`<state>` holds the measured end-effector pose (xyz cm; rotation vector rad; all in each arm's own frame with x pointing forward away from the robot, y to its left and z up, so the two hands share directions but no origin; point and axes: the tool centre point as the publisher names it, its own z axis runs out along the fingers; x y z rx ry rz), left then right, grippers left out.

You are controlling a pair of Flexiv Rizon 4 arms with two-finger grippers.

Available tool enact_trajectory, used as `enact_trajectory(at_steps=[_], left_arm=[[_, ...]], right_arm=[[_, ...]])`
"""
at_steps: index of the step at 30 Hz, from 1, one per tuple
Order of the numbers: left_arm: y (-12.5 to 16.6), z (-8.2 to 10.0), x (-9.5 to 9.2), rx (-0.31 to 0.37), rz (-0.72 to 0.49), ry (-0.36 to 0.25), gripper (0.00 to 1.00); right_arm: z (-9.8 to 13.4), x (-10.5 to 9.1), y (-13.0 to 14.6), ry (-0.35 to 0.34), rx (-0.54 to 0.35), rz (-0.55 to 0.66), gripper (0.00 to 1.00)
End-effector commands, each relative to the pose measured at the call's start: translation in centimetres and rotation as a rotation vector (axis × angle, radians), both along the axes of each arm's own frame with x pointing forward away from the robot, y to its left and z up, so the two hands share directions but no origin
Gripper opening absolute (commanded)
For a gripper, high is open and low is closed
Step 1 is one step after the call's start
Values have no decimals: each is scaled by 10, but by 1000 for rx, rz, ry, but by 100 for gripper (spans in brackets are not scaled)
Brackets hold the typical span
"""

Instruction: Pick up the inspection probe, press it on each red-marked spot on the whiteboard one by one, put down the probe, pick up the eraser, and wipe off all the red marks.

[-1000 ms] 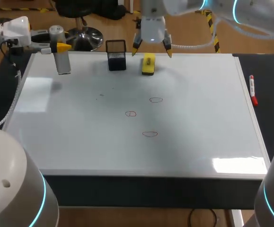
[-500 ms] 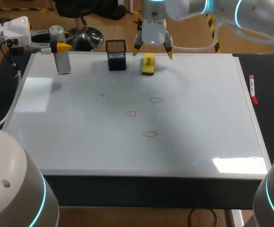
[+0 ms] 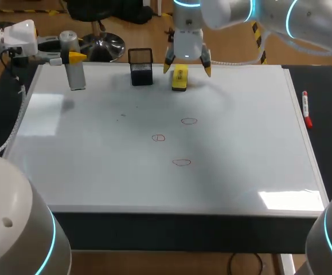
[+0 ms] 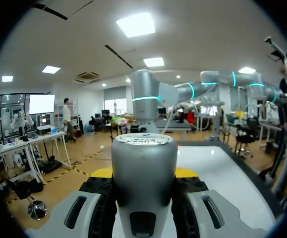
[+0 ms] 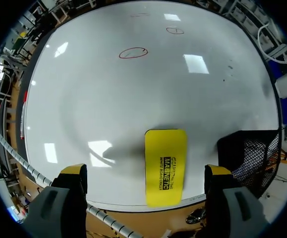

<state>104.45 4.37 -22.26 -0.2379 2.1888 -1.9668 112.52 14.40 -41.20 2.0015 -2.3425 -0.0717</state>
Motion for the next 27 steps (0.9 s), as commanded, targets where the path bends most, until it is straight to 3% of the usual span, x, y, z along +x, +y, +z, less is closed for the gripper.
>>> enact_trajectory(at_steps=[1, 17, 19, 27], left_arm=[[0, 1, 0, 0, 2, -1, 0], [0, 1, 0, 0, 2, -1, 0], [0, 1, 0, 0, 2, -1, 0], [0, 1, 0, 0, 2, -1, 0]], right_arm=[[-3, 6, 2, 14, -17, -8, 100], [-6, 25, 10, 17, -38, -19, 100], [-6, 27, 13, 16, -35, -19, 93], [-6, 29, 19, 14, -20, -24, 90]])
